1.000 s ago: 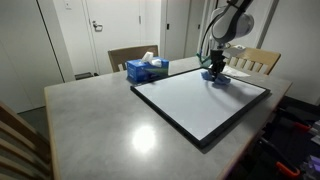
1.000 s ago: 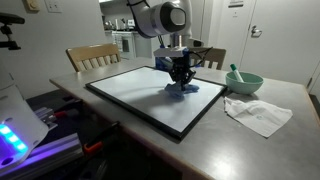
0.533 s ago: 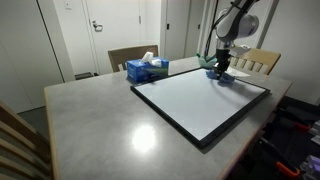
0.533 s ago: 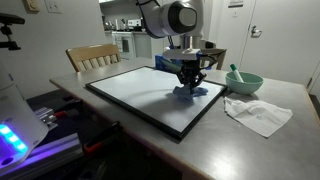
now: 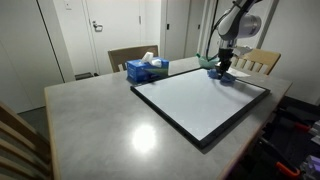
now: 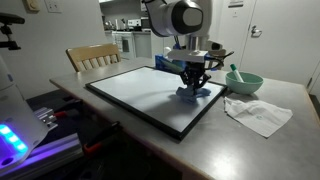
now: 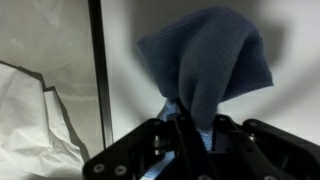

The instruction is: Wipe the whiteboard with the blue towel

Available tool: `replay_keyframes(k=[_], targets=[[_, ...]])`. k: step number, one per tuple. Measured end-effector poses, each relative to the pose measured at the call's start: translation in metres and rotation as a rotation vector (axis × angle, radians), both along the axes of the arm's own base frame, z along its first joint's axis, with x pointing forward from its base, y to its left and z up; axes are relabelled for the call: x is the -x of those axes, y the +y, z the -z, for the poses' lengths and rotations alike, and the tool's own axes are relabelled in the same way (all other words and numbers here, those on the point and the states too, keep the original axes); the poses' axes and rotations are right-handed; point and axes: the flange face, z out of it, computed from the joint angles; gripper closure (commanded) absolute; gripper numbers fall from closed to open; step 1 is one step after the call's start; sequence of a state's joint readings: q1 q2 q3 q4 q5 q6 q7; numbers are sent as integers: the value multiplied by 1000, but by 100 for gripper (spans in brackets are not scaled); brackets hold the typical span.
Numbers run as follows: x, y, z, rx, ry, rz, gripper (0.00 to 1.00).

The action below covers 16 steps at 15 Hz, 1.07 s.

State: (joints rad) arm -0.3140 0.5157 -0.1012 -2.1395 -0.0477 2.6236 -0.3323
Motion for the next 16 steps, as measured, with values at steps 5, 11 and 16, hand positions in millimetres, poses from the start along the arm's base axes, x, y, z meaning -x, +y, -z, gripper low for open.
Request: replay_keyframes(k=[5, 11, 16], targets=[[0, -1, 0, -4, -1, -2, 96], [-3, -11, 0, -2, 9, -32, 96], [1, -29, 1, 14, 15, -7, 96]])
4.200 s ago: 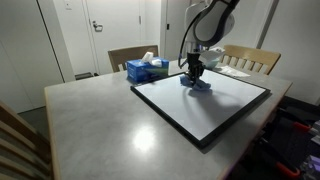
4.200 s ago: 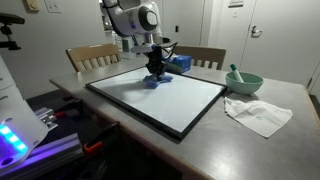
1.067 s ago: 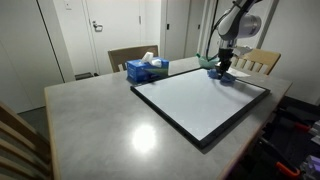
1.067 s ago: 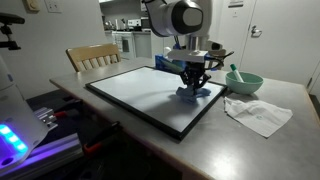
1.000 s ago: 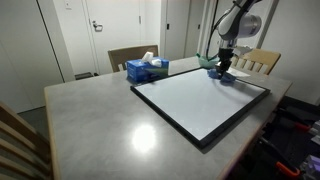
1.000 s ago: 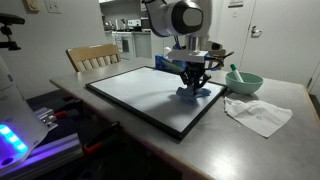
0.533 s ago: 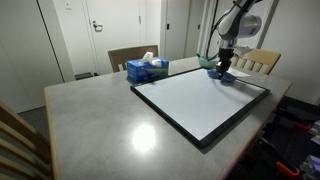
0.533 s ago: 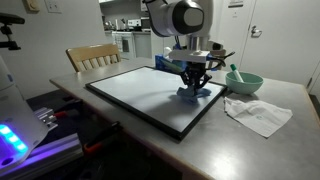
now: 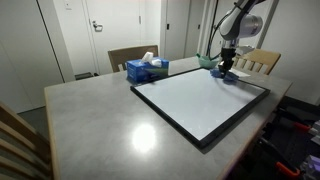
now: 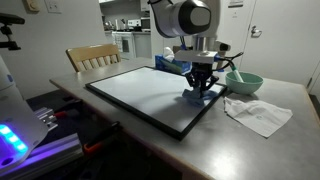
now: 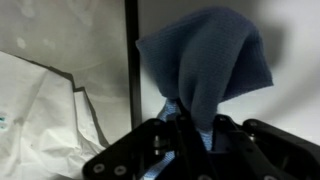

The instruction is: Wipe the whiteboard with the blue towel

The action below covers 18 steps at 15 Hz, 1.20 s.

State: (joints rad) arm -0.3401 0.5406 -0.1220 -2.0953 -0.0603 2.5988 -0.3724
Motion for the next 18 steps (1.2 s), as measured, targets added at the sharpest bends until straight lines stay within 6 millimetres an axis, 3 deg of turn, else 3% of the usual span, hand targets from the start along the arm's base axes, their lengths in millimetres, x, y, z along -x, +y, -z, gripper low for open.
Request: replay_keyframes(k=[4, 8, 9, 12, 13, 18], targets=[[18, -11, 5, 124, 103, -43, 96], [27, -8, 7, 181, 144, -63, 96], [28, -9, 7, 174, 137, -45, 84], [28, -10, 6, 173, 135, -44, 84], [27, -9, 6, 173, 135, -45, 96], [27, -6, 6, 187, 141, -47, 96]])
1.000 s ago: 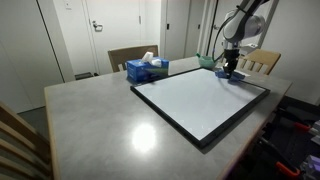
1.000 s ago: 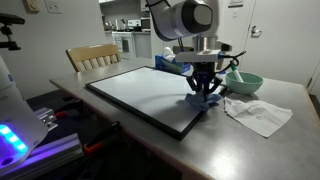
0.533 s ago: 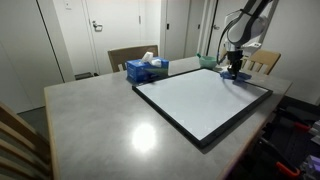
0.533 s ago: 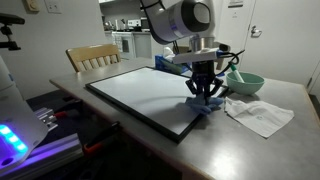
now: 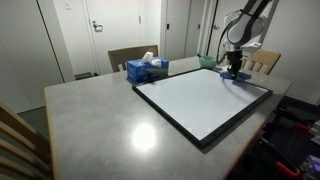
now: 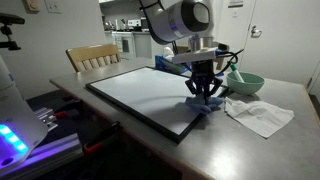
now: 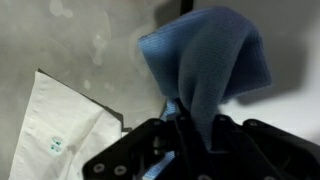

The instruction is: Wipe the whiteboard with the blue towel

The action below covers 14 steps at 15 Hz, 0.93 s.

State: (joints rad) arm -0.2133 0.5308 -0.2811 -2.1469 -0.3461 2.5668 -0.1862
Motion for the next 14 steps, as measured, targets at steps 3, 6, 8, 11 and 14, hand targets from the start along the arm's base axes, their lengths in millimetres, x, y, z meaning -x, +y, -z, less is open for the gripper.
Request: replay_keyframes(k=[3, 6, 8, 11, 14], targets=[[2, 2, 1, 22, 22, 3, 96], [6, 5, 1, 40, 48, -5, 96], [11, 7, 2, 44, 73, -16, 96], [23, 14, 6, 38, 102, -34, 96], [30, 19, 7, 32, 111, -43, 96]])
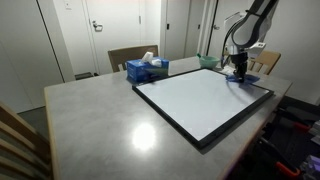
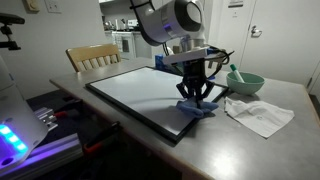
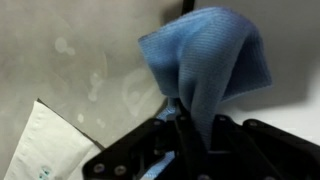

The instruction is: Wipe the whiteboard with the blue towel

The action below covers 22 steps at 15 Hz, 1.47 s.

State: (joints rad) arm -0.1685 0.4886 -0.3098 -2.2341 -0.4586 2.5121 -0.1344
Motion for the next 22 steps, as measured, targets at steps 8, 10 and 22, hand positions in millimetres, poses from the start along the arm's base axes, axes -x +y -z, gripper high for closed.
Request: replay_keyframes(k=[8, 10, 22], targets=[[16, 4, -4, -45, -58, 67, 96], [22, 4, -8, -85, -134, 111, 96], [31, 46, -14, -274, -230, 74, 96]])
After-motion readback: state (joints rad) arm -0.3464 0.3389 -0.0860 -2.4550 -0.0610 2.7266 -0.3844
